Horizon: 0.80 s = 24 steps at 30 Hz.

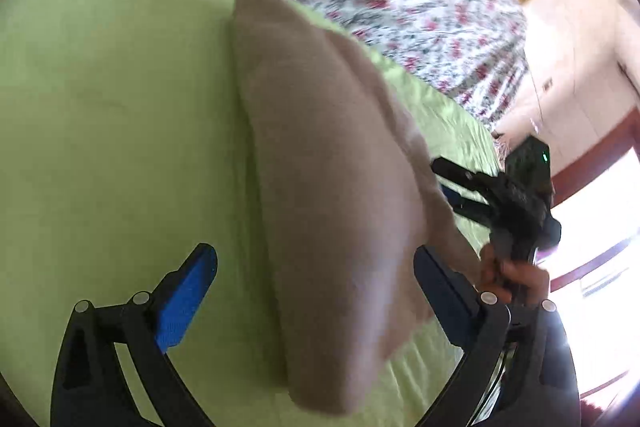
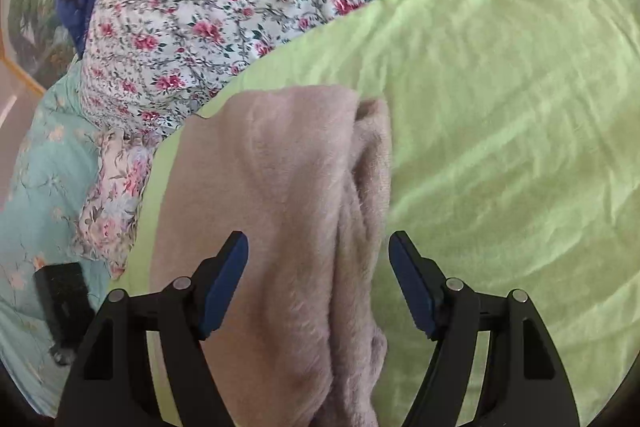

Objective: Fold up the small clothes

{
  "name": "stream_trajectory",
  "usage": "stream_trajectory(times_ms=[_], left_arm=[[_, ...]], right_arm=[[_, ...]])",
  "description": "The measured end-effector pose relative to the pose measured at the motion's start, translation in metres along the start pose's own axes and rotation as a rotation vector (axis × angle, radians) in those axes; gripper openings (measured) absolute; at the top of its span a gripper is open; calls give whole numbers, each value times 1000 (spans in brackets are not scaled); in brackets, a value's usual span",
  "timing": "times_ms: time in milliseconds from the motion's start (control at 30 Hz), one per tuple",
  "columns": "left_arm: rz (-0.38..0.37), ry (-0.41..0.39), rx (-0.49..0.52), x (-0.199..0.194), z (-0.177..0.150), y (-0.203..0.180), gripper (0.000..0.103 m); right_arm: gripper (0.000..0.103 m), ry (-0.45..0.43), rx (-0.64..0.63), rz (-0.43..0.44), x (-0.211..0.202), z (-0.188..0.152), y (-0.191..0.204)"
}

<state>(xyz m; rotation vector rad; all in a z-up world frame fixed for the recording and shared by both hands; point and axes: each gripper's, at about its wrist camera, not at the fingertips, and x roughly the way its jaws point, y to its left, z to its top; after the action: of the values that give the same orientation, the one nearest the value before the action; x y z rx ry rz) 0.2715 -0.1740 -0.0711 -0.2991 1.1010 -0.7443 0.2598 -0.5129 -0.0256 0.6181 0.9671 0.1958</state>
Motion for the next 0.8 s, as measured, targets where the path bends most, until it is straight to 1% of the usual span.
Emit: stream_trajectory(times_ms=[133,167,200,233,267,300,333,367,433,533,600,700,800], left_arm=[[-28,60,-23,42,23,15,100],[-36,64,-30,48,26,17,100],[-39,58,-29,52,27,18,100],[-29,41,-10,53,28,16,97],[-10,33,21,55,29,12,94],[11,30,51,58,30,8,82],[12,33,73,60,30,4,66],[-9,37,72,58,29,2,63],[-1,6,84,43,25,-1,53],[-6,-16,85,14,13,-2,43],[-15,-33,79,-13,2,2,43],[24,-69,96,-63,-19,9,43],[60,-88,100,-108,-41,21,43]], right_arm=[[74,81,15,18,25,1,-9],[72,100,18,15,32,-1,-11],[71,102,13,23,36,-2,-12],[64,100,7,31,36,-3,-12],[51,106,11,46,38,-4,-11],[44,109,25,66,39,-5,-12],[36,100,43,88,39,-7,-12],[34,90,45,88,37,-9,-10],[31,66,46,76,31,-13,-2],[31,16,32,105,12,-22,23],[31,3,10,123,3,-29,44],[30,21,-21,175,3,-48,77],[30,56,-42,236,16,-76,108]])
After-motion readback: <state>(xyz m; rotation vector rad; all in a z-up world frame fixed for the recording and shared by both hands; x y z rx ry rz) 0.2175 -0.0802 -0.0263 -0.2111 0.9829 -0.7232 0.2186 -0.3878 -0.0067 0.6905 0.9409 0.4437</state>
